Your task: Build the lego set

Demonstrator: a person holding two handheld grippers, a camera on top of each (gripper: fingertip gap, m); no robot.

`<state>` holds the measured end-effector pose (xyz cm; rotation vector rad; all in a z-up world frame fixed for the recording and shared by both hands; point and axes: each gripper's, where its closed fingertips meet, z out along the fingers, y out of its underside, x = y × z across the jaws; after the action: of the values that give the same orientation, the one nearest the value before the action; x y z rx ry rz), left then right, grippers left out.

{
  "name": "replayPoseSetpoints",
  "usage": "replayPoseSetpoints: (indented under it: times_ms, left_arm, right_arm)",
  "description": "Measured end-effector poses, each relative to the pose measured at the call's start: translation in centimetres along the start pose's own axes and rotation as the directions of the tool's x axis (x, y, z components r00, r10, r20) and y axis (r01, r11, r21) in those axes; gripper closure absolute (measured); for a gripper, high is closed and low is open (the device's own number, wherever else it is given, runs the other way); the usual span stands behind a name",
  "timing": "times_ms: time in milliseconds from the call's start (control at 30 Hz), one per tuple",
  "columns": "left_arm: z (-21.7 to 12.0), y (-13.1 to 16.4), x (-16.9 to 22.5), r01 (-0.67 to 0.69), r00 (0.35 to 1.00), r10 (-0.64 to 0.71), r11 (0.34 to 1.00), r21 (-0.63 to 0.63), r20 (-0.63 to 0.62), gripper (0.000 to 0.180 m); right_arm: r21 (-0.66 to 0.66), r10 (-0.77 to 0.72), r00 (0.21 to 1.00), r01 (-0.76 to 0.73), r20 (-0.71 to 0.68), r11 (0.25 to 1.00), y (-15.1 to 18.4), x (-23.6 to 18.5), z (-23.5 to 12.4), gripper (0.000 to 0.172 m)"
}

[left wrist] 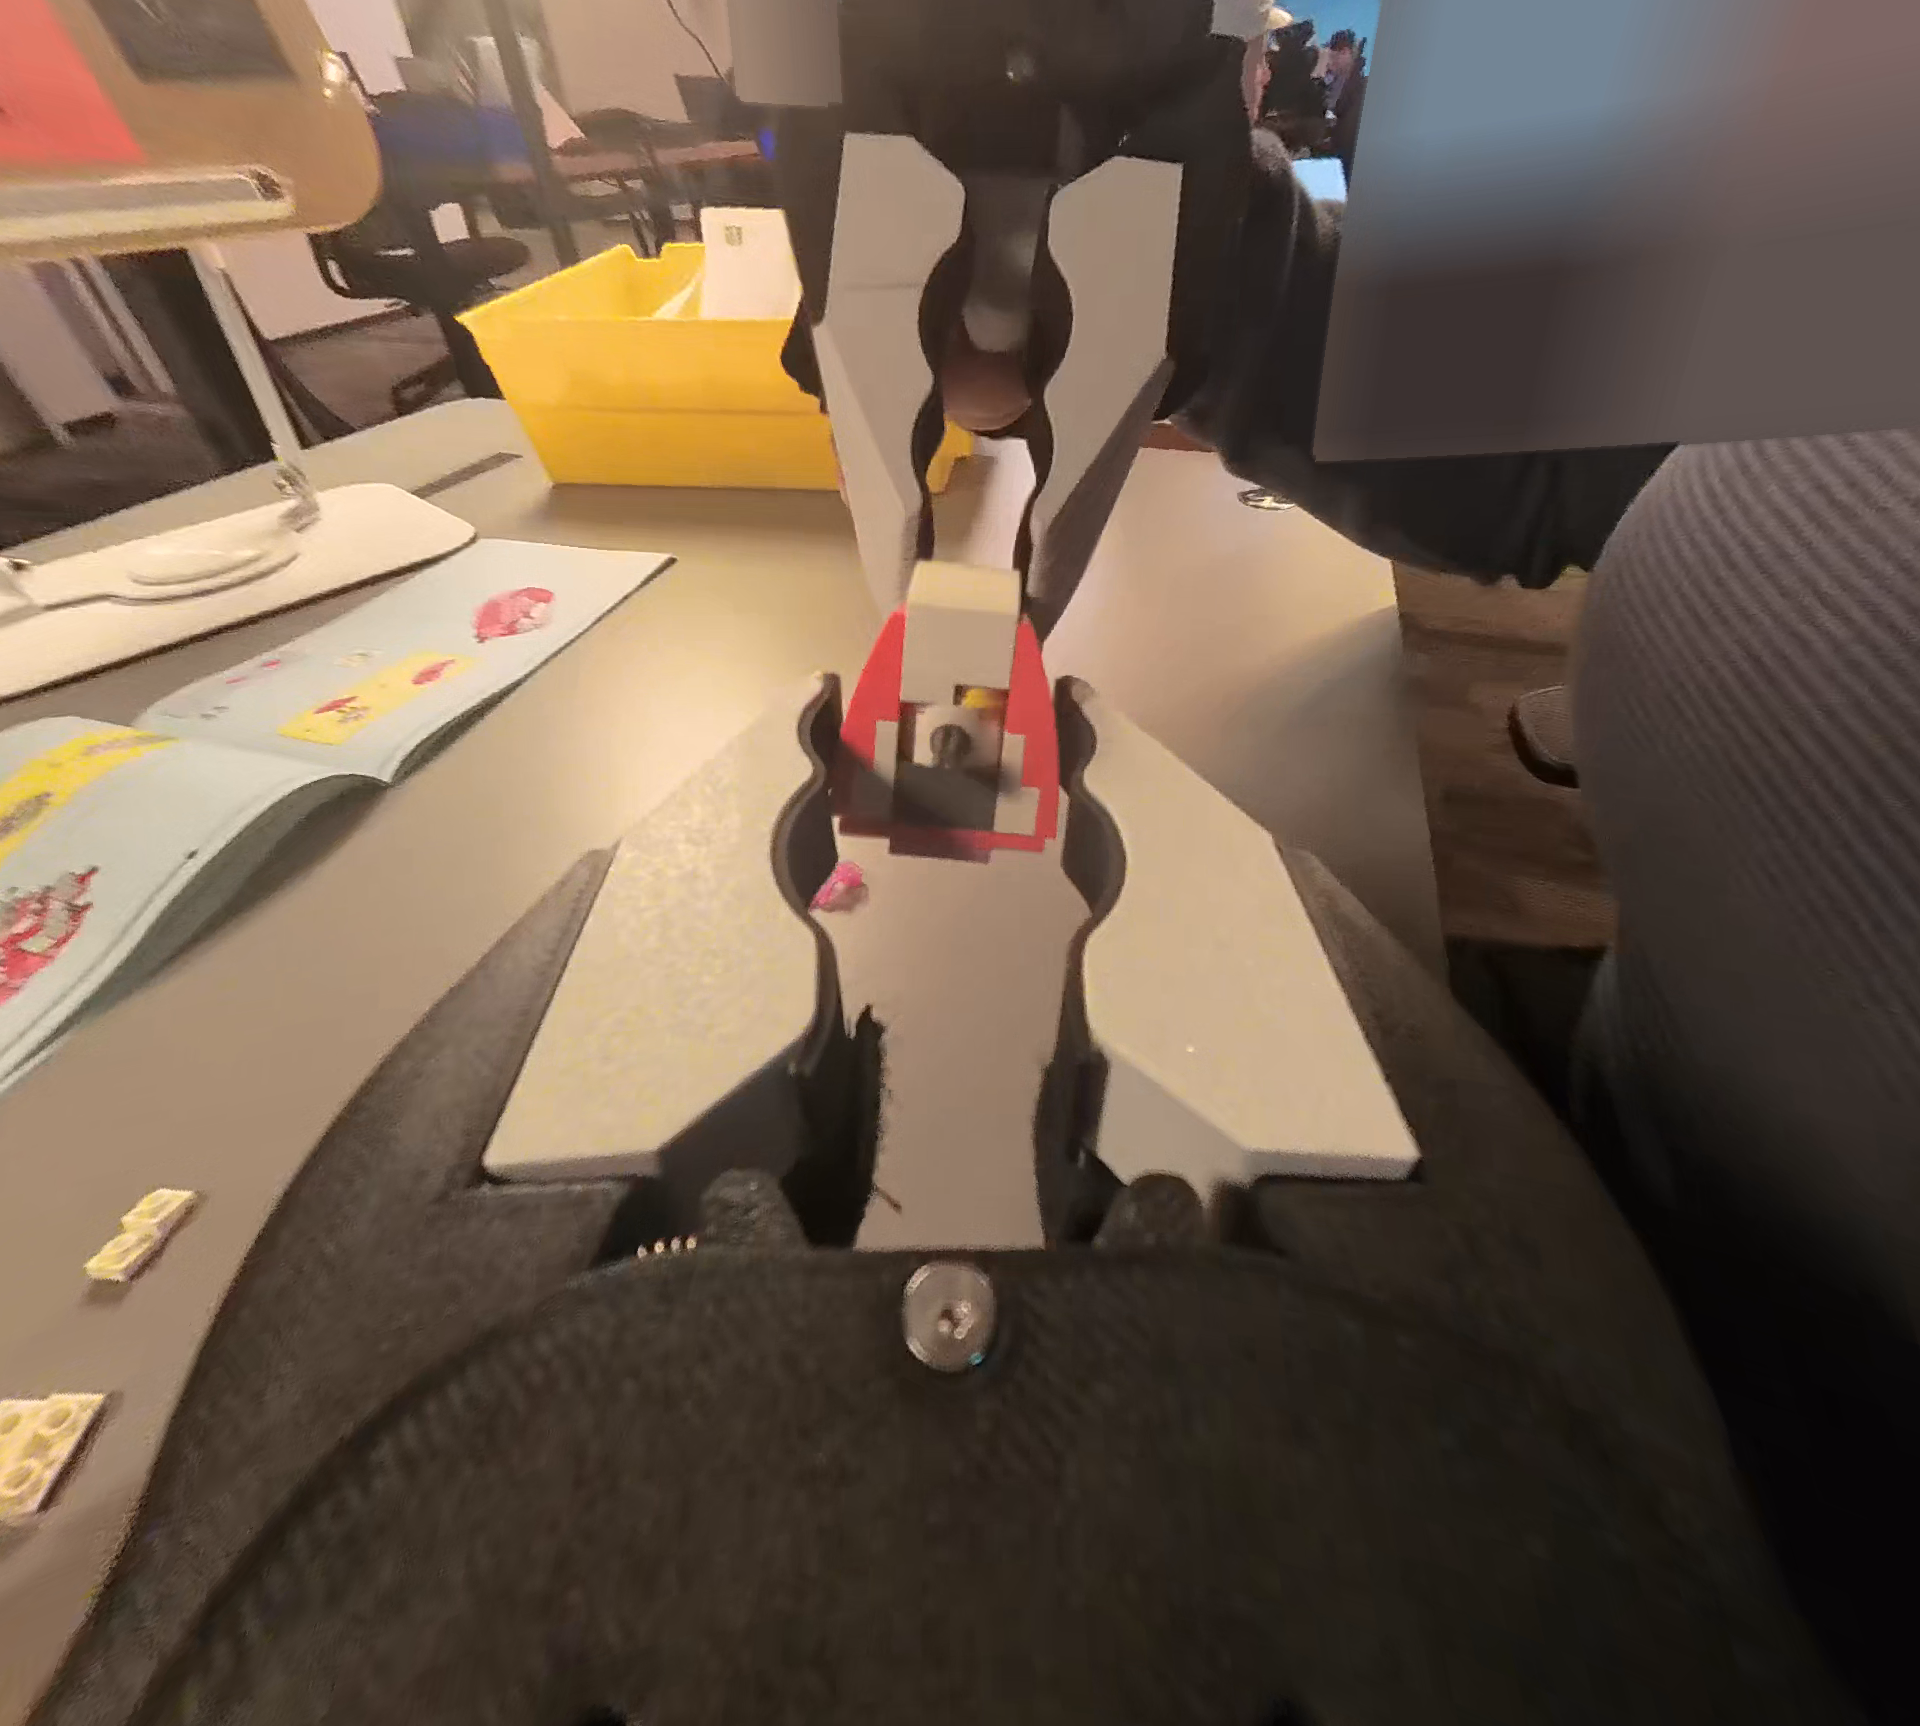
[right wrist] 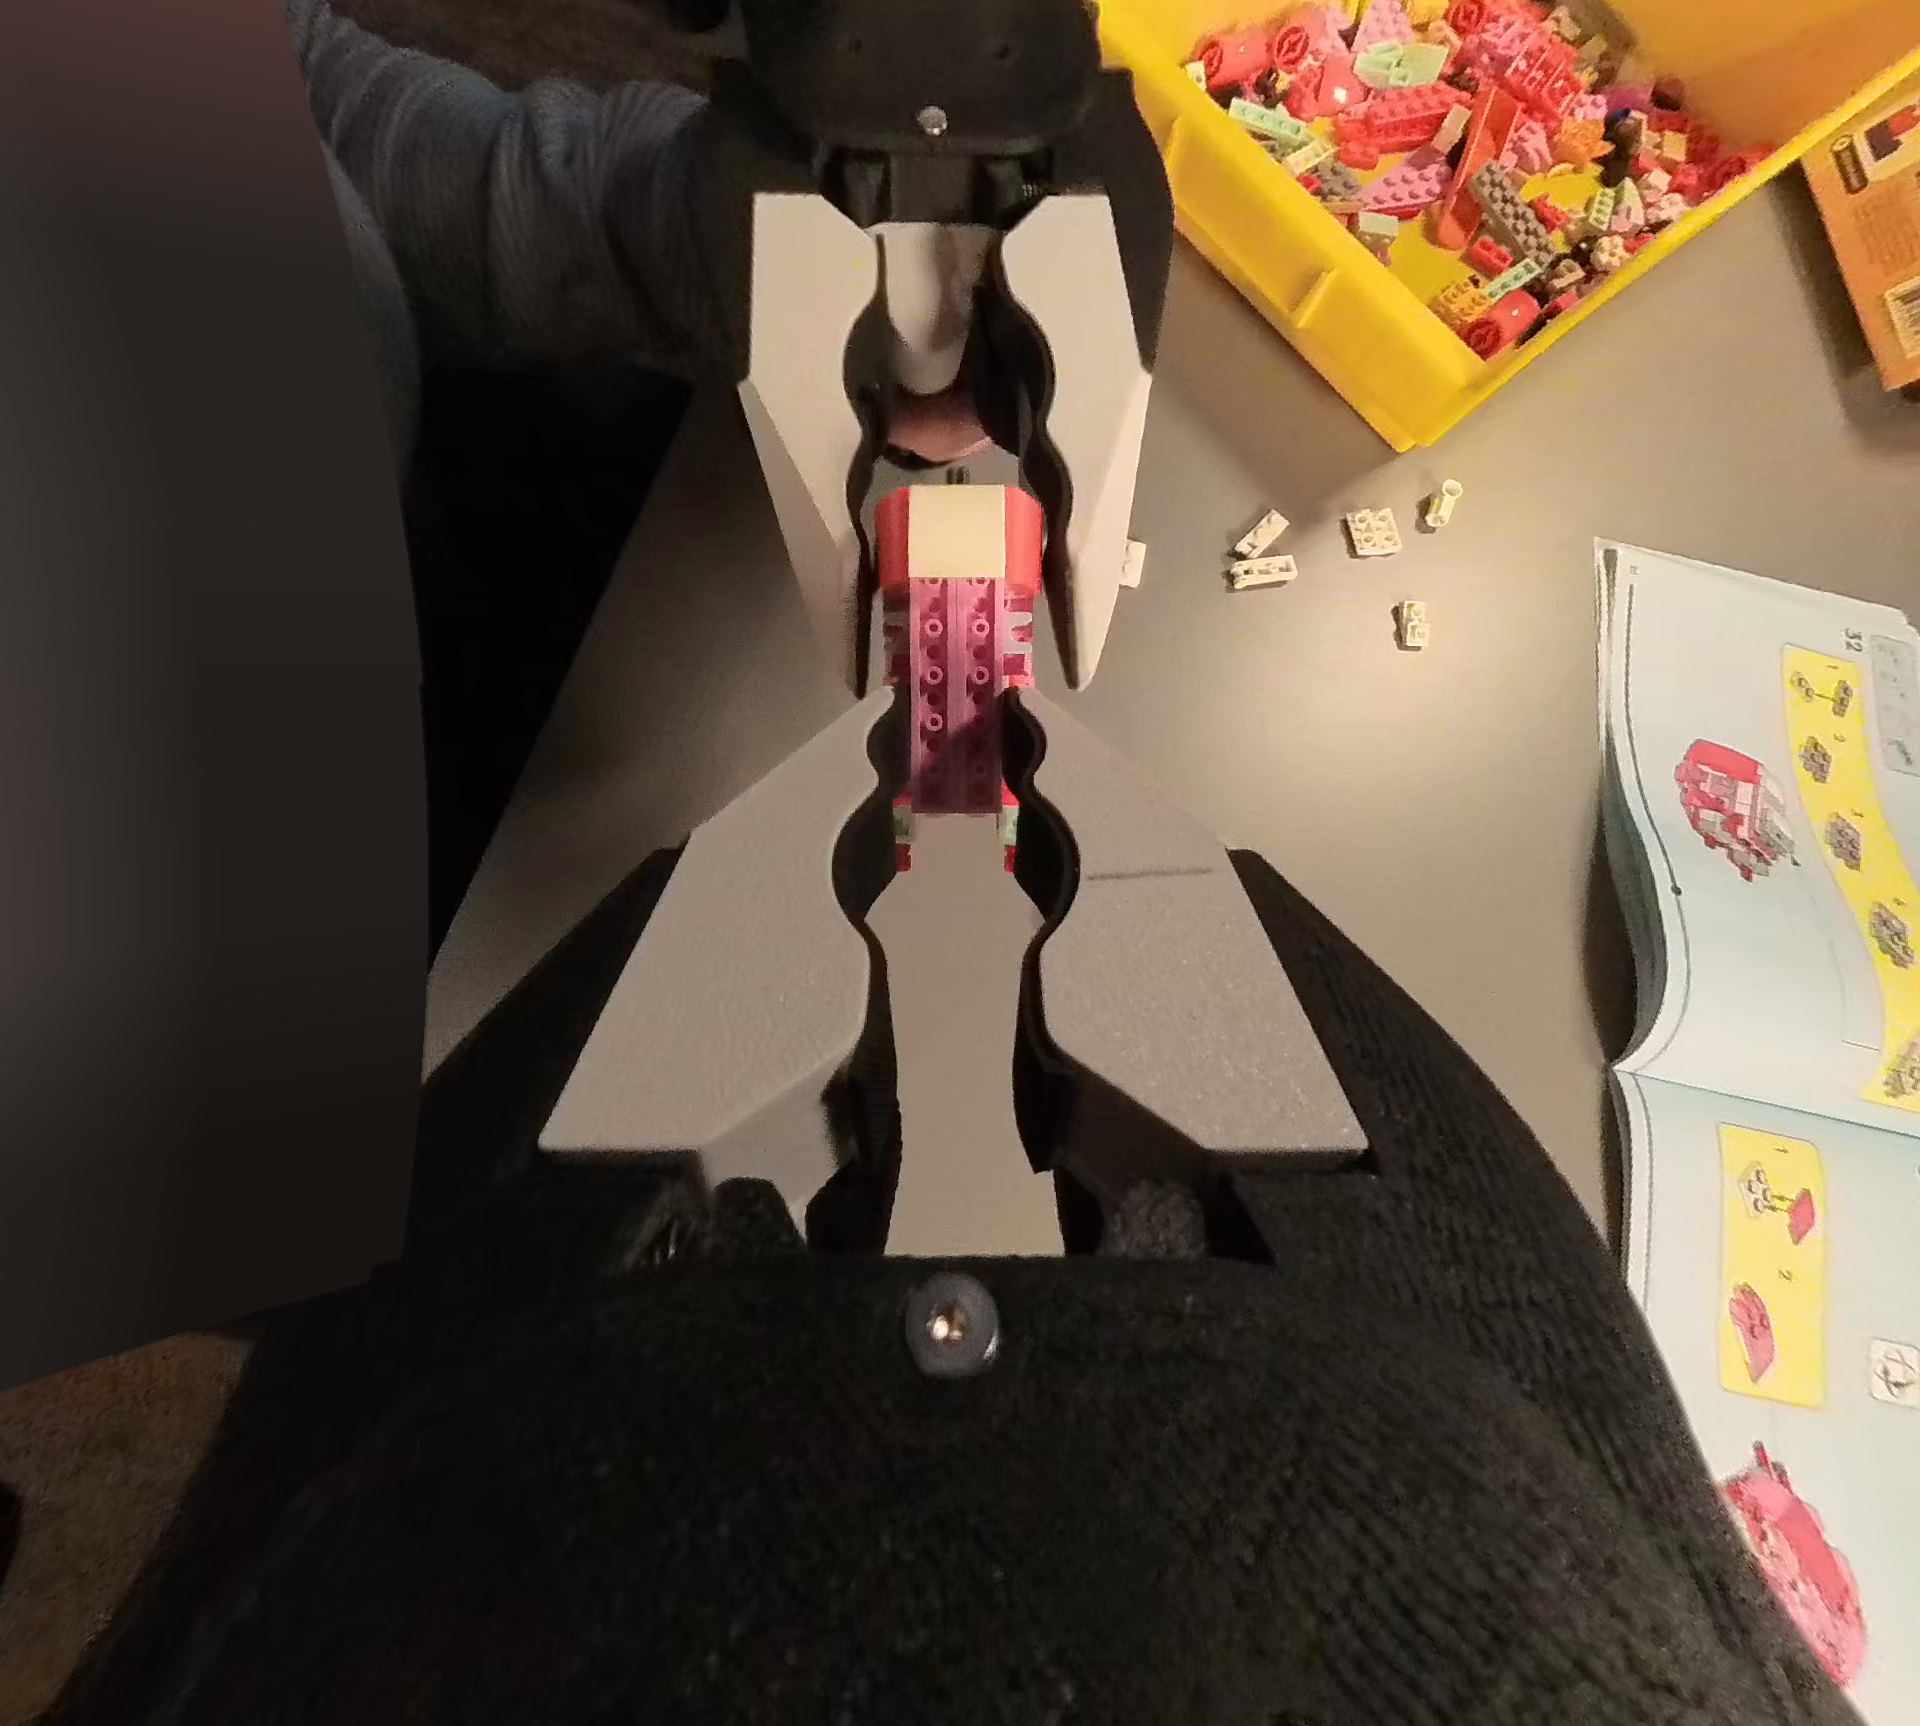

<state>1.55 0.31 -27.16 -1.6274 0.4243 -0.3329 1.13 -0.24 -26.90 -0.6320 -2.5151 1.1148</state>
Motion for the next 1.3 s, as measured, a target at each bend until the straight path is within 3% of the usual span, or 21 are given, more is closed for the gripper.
replayPoseSetpoints:
  times_ms: [300, 467, 633, 733, 867, 1067, 1167, 1300]
  left_arm:
    - [0.2, 1.5, 0.2, 0.041, 0.998, -0.043, 0.998, -0.047, -0.042, 0.141]
    - [0.0, 1.7, -0.7, 0.009, 1.000, -0.008, 0.999, -0.053, 0.022, 0.141]
    - [-0.4, 2.3, -2.4, 0.045, 0.993, -0.036, 0.996, -0.082, 0.113, 0.142]
    - [-0.6, 2.5, -3.1, 0.078, 0.988, -0.065, 0.993, -0.087, 0.143, 0.142]
    - [-0.8, 2.4, -3.6, 0.109, 0.983, -0.096, 0.991, -0.075, 0.156, 0.142]
    - [-0.7, 2.5, -3.4, 0.101, 0.985, -0.089, 0.992, -0.080, 0.145, 0.142]
    - [-0.5, 2.8, -3.3, 0.093, 0.986, -0.077, 0.990, -0.104, 0.147, 0.142]
    - [-0.1, 3.3, -3.1, 0.075, 0.988, -0.053, 0.986, -0.150, 0.145, 0.142]
  right_arm:
    - [0.040, -0.010, 1.000, 0.009, 0.026, 0.999, -0.2, -0.1, 0.5, 0.156]
    - [0.093, 0.014, 1.000, -0.012, -0.023, 0.996, 0.0, 0.7, 0.9, 0.156]
    - [0.207, 0.042, 0.990, -0.013, -0.135, 0.978, 0.1, 2.6, 0.2, 0.136]
    - [0.280, 0.100, 0.972, -0.038, -0.212, 0.959, 1.2, 4.3, -1.0, 0.135]
    - [0.342, 0.190, 0.971, -0.130, -0.146, 0.931, 2.5, 4.2, -1.5, 0.135]
    - [0.330, 0.165, 0.970, -0.099, -0.180, 0.939, 3.8, 4.3, -1.2, 0.135]
    - [0.358, 0.177, 0.911, -0.035, -0.373, 0.933, 4.9, 7.1, -3.1, 0.134]
    - [0.482, 0.324, 0.720, 0.016, -0.614, 0.876, 6.7, 11.1, -7.6, 0.137]
